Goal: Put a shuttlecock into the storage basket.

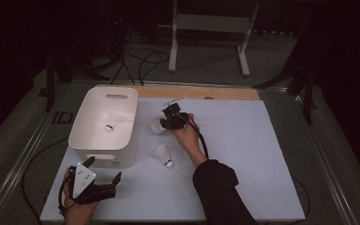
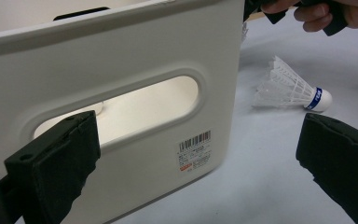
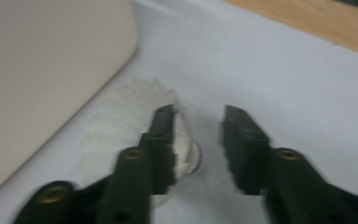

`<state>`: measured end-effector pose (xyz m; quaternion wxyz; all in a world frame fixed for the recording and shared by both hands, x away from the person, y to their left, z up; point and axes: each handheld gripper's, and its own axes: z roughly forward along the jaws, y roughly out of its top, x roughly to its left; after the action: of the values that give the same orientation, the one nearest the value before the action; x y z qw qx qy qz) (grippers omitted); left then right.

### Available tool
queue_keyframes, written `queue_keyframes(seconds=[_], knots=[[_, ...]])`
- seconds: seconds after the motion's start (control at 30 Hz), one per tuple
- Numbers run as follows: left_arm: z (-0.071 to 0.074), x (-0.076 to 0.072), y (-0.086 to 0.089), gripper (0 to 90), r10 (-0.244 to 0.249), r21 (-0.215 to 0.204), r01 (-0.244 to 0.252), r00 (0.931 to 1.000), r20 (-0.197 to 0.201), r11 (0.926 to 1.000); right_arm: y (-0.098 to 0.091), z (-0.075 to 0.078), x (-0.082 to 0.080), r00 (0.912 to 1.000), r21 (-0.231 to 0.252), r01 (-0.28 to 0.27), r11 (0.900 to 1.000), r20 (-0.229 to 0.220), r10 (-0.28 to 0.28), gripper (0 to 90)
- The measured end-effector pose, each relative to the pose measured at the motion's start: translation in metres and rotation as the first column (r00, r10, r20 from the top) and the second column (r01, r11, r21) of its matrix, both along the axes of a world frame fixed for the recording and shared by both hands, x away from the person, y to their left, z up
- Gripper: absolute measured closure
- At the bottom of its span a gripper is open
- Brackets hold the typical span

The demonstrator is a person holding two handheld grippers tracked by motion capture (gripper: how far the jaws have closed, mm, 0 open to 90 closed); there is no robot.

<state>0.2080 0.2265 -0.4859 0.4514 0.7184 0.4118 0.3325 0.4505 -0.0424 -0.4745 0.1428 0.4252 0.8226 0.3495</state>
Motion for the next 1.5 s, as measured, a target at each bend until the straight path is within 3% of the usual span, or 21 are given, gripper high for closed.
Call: queue_keyframes(seconds=[0.17,0.43,1.5], knots=[[0.000,0.000,0.000,0.2,0.001,0.000,-0.001,1.0000,0.000,1.0000,-0.003,0.000,0.000,0.9999,0.033,-0.005,0.9994,-0.011,0.005,76.9],[0.000,0.000,0.000,0.2,0.000,0.000,0.000,1.0000,0.000,1.0000,-0.006,-0.001,0.001,0.9999,0.015,0.008,0.9998,-0.010,-0.008,89.0],[0.000,0.000,0.000,0.2,0.001,0.001,-0.001,1.0000,0.001,1.0000,-0.024,0.024,-0.007,0.9975,0.053,0.055,0.9971,0.041,-0.057,89.3]])
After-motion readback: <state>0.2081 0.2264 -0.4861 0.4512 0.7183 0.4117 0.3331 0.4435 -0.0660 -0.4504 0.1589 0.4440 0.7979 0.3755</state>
